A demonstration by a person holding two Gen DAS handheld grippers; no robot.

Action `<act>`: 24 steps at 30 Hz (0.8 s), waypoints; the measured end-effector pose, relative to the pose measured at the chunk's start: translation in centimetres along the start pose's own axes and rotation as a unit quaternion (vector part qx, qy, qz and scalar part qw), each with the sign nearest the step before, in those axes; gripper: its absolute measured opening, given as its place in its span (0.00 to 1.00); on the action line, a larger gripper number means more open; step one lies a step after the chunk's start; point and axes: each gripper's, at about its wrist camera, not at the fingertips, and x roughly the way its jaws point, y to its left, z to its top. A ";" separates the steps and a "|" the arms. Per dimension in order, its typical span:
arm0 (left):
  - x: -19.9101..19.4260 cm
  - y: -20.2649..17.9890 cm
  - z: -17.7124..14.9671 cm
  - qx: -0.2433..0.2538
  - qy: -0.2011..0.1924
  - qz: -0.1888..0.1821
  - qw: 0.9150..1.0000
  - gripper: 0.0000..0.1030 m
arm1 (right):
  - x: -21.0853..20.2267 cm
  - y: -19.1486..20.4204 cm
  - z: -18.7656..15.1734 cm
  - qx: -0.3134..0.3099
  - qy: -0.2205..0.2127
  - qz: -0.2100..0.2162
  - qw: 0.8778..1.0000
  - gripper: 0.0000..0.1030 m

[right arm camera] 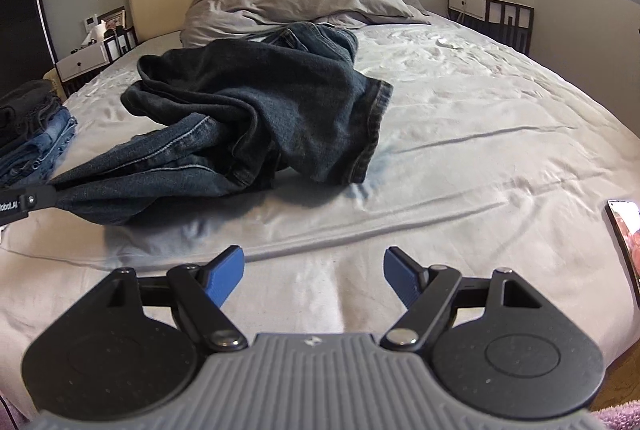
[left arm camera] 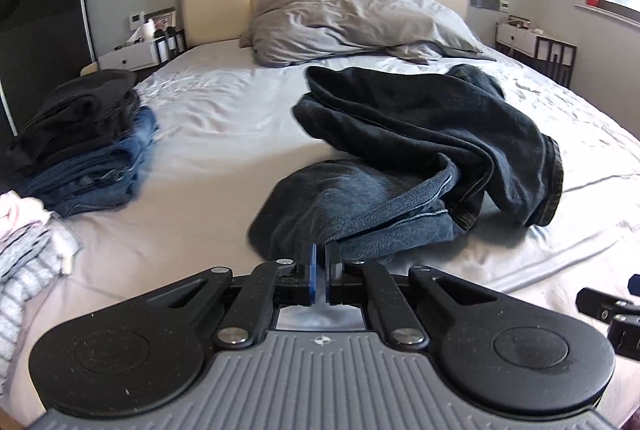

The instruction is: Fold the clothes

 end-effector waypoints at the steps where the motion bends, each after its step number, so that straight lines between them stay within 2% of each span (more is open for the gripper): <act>1: -0.4 0.6 0.1 -0.001 -0.001 0.007 1.000 0.00 | -0.2 0.2 0.0 -0.002 -0.002 0.003 1.000 0.77; 6: -2.1 3.1 0.3 0.001 -0.004 0.033 0.999 0.00 | -0.9 1.2 0.3 -0.024 -0.005 0.015 1.000 0.77; 12: -3.1 1.6 0.4 0.019 -0.007 -0.030 0.999 0.00 | -1.2 1.6 1.9 -0.037 -0.004 0.032 0.999 0.77; 15: -3.1 0.4 1.1 0.027 -0.009 -0.061 0.998 0.15 | -1.3 1.6 3.3 -0.054 -0.008 0.036 0.998 0.77; 17: -2.8 -0.5 1.5 0.032 -0.012 -0.075 0.997 0.39 | -0.5 1.5 4.5 -0.068 -0.008 0.042 0.997 0.77; 19: -2.1 -1.2 1.7 0.035 -0.008 -0.083 0.996 0.51 | 0.4 1.5 5.7 -0.083 -0.008 0.048 0.995 0.76; 24: -0.3 -3.1 2.1 0.042 0.001 -0.101 0.994 0.51 | 2.5 1.2 8.7 -0.119 -0.008 0.064 0.991 0.74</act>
